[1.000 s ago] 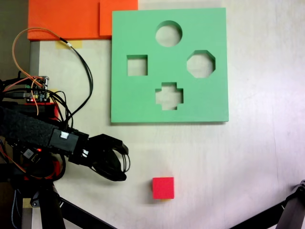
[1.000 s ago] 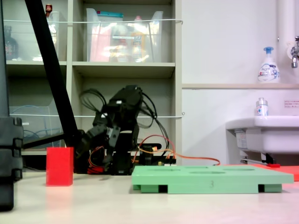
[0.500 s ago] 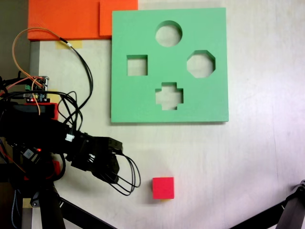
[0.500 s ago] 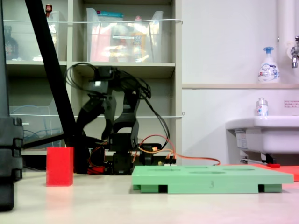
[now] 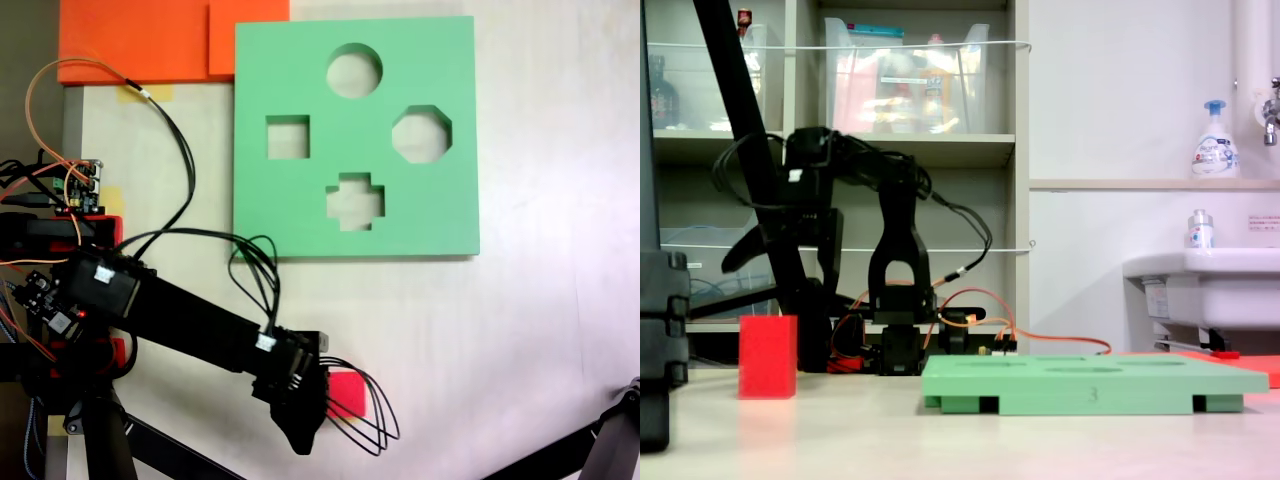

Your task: Put the square block into the corresponding hole

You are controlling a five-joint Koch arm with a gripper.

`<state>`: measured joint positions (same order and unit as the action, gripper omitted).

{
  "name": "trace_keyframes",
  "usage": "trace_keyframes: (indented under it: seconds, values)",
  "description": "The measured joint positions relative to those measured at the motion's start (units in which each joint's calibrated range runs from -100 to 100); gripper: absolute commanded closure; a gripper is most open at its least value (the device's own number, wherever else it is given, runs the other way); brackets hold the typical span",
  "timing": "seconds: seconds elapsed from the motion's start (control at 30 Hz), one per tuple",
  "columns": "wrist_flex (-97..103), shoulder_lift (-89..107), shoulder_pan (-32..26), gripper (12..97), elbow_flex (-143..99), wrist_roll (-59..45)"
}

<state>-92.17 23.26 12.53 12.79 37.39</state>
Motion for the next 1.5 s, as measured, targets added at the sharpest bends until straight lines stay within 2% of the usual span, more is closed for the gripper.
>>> trace_keyframes:
  seconds: [0.47,0.83,0.87,1.0,1.07,1.5]
  values:
    - [-0.10,-24.21,-0.68,27.5,10.49,0.00]
    - [-0.10,-30.78,-0.63,28.6,10.49,-0.39]
    - [-0.10,-30.78,-0.63,31.5,10.49,-0.44]
    - [-0.10,-31.60,-0.63,52.7,10.98,-0.39]
    - [-0.10,-31.74,-0.63,59.7,11.46,-0.39]
    - [-2.35,-32.01,-0.44,77.0,9.02,0.00]
